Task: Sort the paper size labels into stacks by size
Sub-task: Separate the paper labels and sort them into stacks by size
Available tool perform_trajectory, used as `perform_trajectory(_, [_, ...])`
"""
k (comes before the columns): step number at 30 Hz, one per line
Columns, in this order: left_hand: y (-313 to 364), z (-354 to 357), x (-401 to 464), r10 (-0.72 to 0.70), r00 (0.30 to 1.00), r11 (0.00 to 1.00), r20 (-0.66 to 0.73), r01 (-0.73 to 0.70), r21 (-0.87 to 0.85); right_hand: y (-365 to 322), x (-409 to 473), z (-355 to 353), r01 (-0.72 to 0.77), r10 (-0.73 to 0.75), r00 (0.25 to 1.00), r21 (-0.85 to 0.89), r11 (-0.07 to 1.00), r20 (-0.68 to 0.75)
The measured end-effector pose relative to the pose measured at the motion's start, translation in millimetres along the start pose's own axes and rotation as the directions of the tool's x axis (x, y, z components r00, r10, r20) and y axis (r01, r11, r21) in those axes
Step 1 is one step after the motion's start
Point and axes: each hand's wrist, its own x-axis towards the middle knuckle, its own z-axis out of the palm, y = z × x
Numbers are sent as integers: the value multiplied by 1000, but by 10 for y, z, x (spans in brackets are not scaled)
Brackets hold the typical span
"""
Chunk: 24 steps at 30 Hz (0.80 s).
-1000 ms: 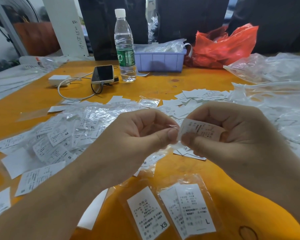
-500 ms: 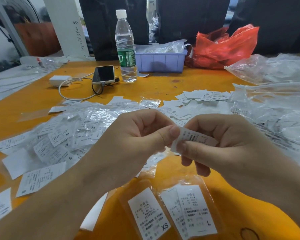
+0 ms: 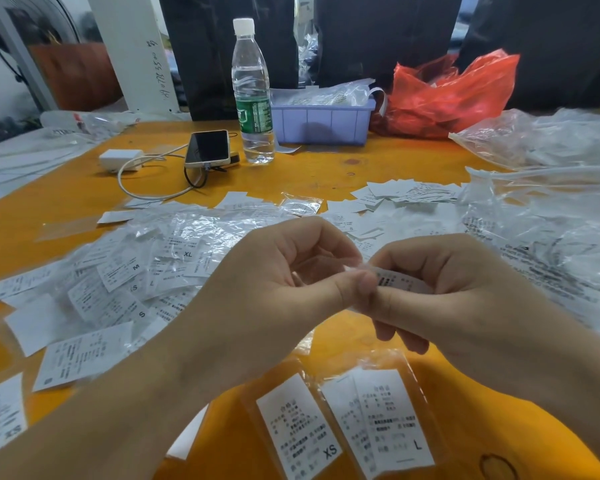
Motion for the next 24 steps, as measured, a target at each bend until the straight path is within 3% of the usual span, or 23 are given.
perform_trajectory(14, [-5, -94, 2, -40, 987, 998, 158, 48, -48, -13, 30, -60, 18, -17, 1000, -78, 997, 14])
perform_trajectory(19, [-27, -81, 6, -33, 991, 999, 132, 38, -30, 3, 38, -96, -3, 13, 996, -111, 994, 91])
perform_trajectory(24, [-25, -69, 8, -44, 987, 999, 152, 48, -19, 10, 31, -68, 28, -21, 997, -90, 996, 72])
